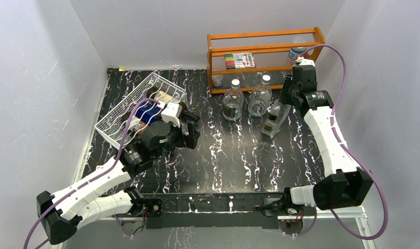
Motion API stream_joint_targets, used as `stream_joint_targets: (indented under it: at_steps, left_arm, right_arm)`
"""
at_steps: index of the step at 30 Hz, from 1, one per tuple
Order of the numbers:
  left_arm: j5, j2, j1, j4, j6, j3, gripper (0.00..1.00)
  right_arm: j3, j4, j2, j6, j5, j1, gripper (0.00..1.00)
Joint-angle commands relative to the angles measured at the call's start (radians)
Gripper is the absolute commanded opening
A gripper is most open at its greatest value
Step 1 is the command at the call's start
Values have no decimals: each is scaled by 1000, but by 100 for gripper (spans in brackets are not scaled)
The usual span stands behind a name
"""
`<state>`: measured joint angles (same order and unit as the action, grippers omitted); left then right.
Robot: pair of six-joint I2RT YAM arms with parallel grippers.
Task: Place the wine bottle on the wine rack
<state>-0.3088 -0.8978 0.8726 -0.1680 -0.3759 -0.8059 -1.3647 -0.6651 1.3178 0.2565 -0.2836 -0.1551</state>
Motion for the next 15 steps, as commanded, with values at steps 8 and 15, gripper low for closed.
stream_joint_targets:
  at_steps: [8, 15]
  left_arm:
    - [87, -22, 1, 120, 22, 24, 98]
    - [158, -66, 0, 247, 17, 83, 98]
  right_arm:
    - [60, 53, -141, 17, 549, -56, 0]
    - [222, 189, -170, 62, 721, -59, 0]
